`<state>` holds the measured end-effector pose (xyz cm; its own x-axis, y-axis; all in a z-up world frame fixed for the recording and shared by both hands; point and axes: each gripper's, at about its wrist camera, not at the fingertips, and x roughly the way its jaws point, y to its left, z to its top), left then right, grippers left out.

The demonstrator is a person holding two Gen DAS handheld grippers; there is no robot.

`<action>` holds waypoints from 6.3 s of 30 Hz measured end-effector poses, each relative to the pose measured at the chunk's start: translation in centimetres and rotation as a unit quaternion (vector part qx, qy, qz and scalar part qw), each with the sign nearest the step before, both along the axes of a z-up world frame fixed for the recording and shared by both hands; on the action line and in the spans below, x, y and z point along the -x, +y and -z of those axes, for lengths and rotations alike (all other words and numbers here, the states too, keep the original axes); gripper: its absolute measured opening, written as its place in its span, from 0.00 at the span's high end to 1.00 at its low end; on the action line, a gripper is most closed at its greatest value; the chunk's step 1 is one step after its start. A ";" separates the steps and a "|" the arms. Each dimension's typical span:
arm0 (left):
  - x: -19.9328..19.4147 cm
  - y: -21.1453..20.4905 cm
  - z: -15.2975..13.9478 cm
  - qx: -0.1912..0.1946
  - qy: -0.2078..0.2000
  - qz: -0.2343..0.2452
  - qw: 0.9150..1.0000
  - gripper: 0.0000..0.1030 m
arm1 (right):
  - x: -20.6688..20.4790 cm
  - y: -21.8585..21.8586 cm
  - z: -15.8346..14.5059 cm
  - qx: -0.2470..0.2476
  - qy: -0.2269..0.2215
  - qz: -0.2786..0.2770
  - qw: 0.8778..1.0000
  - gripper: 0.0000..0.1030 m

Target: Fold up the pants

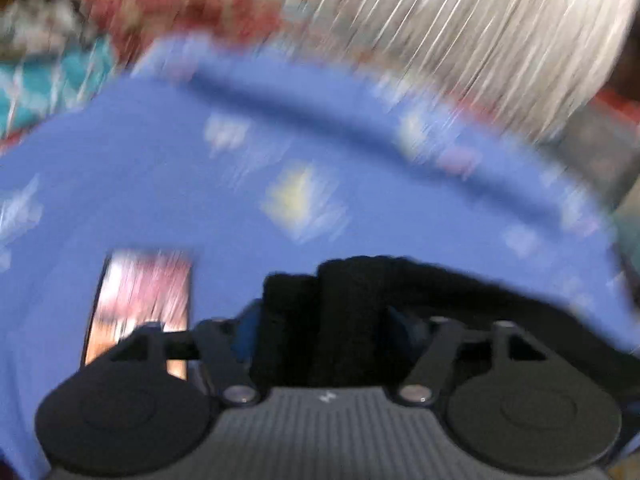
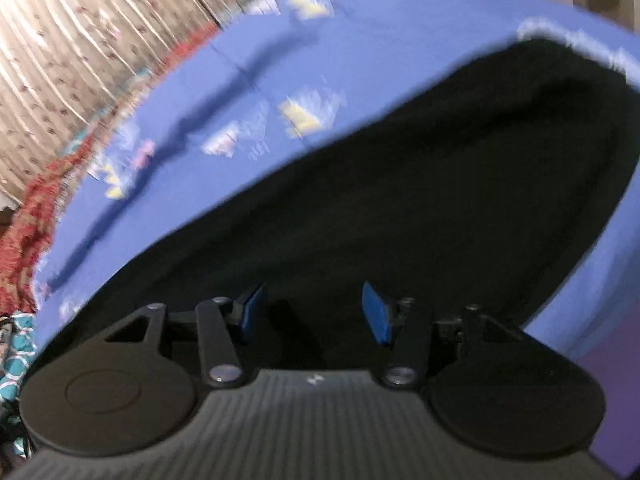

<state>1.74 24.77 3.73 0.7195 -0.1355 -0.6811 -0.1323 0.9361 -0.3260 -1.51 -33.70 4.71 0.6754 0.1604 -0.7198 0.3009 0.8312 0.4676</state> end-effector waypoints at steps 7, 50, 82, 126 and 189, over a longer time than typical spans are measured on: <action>4.3 1.8 -1.9 0.079 -0.043 -0.109 0.990 0.27 | 1.2 -1.4 -0.3 0.000 -0.029 0.002 1.000 0.46; 5.8 -16.3 -3.6 0.099 0.030 0.067 0.992 0.38 | 1.8 -4.2 -5.6 0.050 -0.211 -0.179 0.960 0.90; 13.0 -0.6 1.7 0.217 -0.015 -0.133 0.967 0.15 | 2.4 16.0 -4.4 0.174 -0.115 -0.191 0.959 0.81; 3.7 -4.8 1.0 0.229 -0.068 -0.100 0.966 0.71 | -5.1 28.2 5.8 -0.194 0.084 -0.280 0.936 1.00; -3.2 -33.4 0.1 -0.076 0.009 0.237 0.968 0.36 | 3.0 -5.8 2.4 -0.021 -0.087 0.039 0.995 0.45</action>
